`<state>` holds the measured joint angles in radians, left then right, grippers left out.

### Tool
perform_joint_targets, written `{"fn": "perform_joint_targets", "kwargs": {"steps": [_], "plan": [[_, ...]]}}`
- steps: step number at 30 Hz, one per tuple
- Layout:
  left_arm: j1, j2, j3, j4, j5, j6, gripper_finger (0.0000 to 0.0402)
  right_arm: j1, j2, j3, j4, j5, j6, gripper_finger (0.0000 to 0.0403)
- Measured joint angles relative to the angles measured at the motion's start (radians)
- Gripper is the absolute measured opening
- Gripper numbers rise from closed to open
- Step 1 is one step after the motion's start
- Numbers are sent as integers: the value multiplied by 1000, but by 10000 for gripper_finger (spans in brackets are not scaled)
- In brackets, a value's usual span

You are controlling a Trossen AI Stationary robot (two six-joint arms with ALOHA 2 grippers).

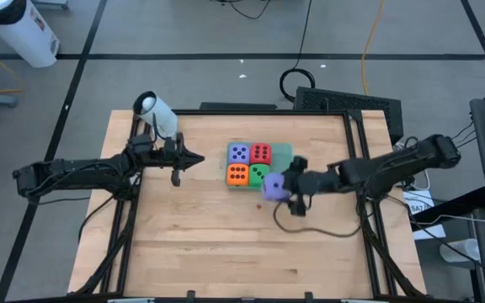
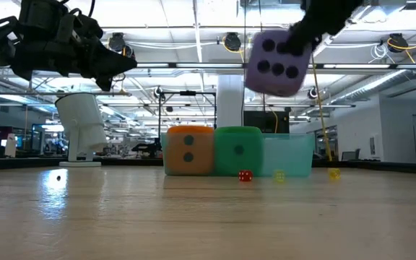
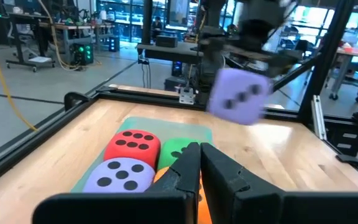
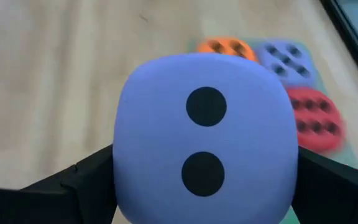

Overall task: Pick & Place Dice
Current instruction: Put the big purple die into the green bin

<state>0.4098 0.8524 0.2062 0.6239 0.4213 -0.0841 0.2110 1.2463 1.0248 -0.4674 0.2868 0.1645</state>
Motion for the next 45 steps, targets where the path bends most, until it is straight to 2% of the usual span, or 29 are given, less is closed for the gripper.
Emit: {"fn": "perform_joint_targets", "kwargs": {"steps": [6,14,24,36,42,45], "plan": [[-13,0,0,0,-2,18,24,-120,35,-1,-78,-31,-78,361],[-13,0,0,-13,-3,27,24,-192,112,1,-122,-27,-186,363],[-13,0,0,-23,-3,46,24,-204,127,-2,-137,-29,-283,363],[-13,0,0,-23,-3,46,24,-217,160,-2,-139,-55,-289,365],[-13,0,0,-24,-3,46,24,-217,163,-2,-119,-48,-311,393],[-13,0,0,-29,-4,37,24,-217,162,-2,-91,-78,-308,393]]}}
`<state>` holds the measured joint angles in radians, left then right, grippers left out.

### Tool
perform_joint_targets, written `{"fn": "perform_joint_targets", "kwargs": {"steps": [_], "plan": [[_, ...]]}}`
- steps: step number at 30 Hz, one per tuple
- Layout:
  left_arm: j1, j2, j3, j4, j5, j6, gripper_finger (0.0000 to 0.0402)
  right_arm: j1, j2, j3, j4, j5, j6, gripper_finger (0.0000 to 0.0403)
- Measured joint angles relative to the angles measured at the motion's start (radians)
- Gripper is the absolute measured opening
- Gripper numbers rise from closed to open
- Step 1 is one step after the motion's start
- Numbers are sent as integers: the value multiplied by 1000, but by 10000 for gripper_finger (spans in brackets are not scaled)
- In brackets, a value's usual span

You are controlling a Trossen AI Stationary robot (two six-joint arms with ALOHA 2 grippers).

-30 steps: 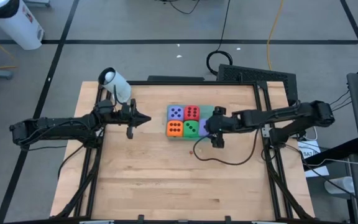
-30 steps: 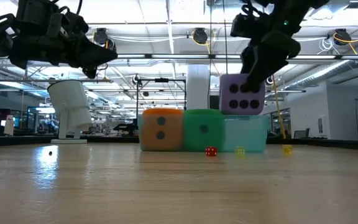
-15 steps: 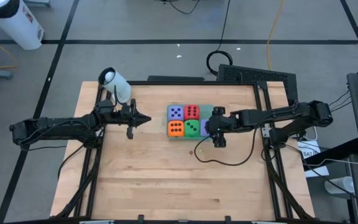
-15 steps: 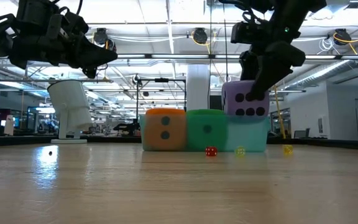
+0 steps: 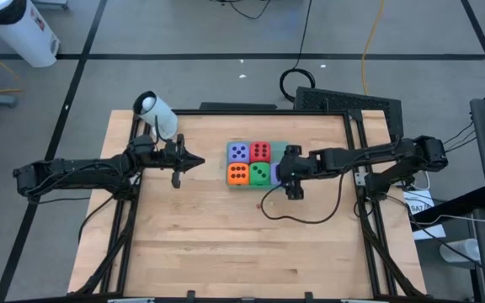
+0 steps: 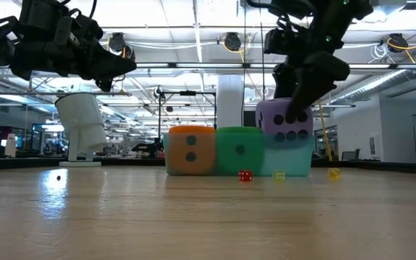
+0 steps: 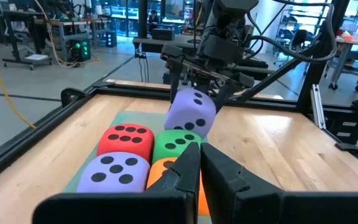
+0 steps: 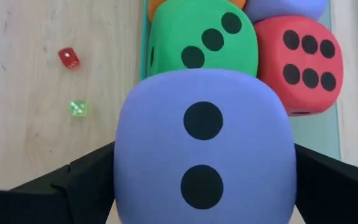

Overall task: Pick & Place Dice
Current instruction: Put the big purple die into the green bin

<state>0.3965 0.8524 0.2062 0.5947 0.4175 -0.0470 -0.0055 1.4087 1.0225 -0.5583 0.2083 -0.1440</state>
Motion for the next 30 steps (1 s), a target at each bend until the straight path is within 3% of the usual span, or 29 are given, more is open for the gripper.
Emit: {"fn": "perform_joint_targets", "kwargs": {"steps": [30], "plan": [[0,0,0,-27,0,16,24,57,-24,0,113,27,-55,397]]}}
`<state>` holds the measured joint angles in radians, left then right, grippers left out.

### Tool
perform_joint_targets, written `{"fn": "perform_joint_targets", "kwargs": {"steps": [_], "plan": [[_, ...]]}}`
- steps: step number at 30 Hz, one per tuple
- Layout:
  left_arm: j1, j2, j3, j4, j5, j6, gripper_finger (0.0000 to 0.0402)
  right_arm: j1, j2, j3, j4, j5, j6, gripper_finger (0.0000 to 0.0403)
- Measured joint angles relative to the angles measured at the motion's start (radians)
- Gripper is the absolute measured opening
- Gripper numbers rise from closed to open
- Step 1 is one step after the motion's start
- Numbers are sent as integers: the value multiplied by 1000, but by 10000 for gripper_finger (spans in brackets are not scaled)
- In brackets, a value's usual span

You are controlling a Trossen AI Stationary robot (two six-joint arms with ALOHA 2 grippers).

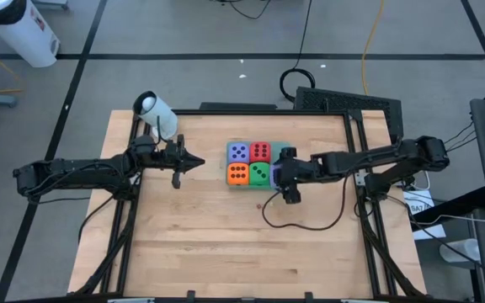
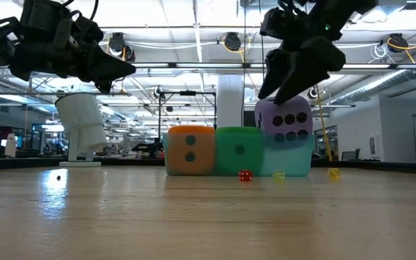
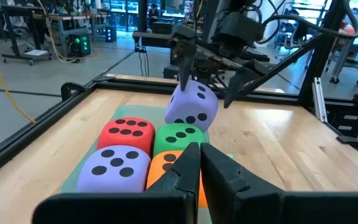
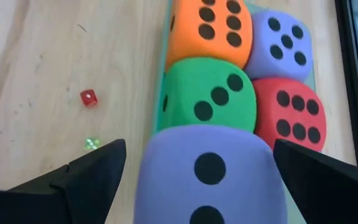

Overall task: Pick & Place Dice
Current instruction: Put the big purple die into the green bin

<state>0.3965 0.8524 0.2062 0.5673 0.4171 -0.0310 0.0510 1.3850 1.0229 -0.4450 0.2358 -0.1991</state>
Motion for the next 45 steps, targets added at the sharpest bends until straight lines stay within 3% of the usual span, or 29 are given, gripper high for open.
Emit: {"fn": "perform_joint_targets", "kwargs": {"steps": [7,11,15,20,21,26,32,45], "plan": [[2,0,0,-5,0,2,24,3,-86,1,108,4,53,396],[3,0,0,-14,-6,12,24,4,-165,1,190,89,74,372],[3,0,0,-19,-27,22,24,2,-221,1,198,161,83,262],[2,0,0,-19,-28,18,24,1,-224,-8,180,68,82,49],[2,0,0,-19,-28,13,24,1,-224,-16,186,39,80,25],[1,0,0,-19,-28,2,24,-20,-252,-99,279,-17,119,29],[1,0,0,-18,-27,2,24,-101,-317,-242,380,-246,194,3],[3,0,0,-16,-57,10,24,-235,-267,-349,422,-341,237,1]]}}
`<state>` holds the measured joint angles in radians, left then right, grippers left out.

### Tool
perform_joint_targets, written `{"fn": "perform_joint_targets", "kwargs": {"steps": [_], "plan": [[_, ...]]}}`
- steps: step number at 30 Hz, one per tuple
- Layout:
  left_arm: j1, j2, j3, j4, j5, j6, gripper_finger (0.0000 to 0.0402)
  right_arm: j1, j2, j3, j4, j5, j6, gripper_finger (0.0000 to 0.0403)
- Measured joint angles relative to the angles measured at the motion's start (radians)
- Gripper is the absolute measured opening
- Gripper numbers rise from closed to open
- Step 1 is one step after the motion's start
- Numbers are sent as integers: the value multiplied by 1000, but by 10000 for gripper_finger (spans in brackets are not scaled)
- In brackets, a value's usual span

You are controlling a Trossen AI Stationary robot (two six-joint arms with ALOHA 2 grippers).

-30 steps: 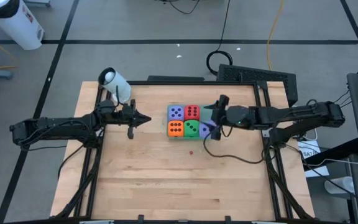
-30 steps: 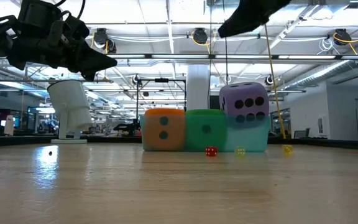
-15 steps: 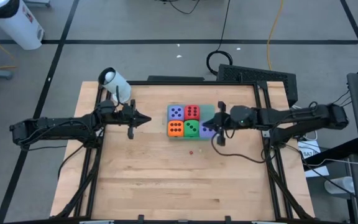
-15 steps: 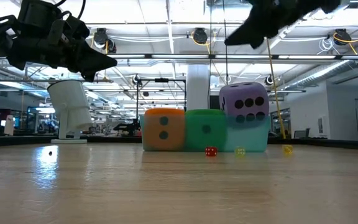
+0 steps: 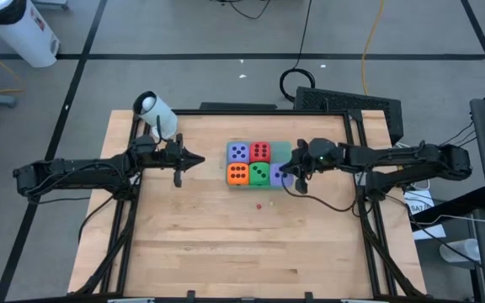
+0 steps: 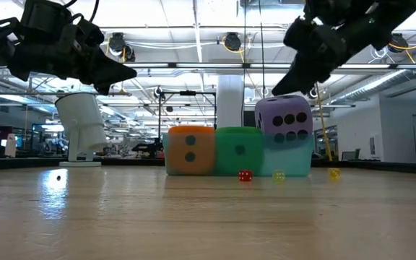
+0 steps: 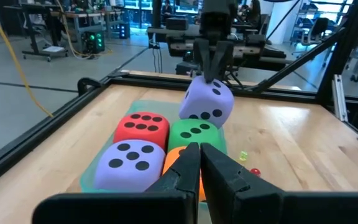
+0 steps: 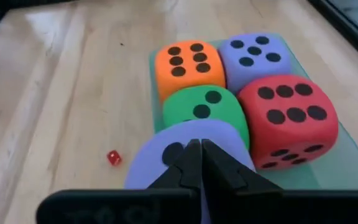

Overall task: Pick & Place Dice
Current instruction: Put the big purple die into the green bin

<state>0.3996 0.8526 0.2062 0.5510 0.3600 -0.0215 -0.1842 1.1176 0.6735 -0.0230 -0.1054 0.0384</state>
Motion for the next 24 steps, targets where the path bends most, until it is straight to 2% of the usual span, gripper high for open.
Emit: {"fn": "perform_joint_targets", "kwargs": {"steps": [14,24], "plan": [[0,0,0,-2,-3,12,24,2,120,1,-2,41,-19,0],[0,0,0,-10,-3,13,24,99,204,-2,60,217,-107,0]]}}
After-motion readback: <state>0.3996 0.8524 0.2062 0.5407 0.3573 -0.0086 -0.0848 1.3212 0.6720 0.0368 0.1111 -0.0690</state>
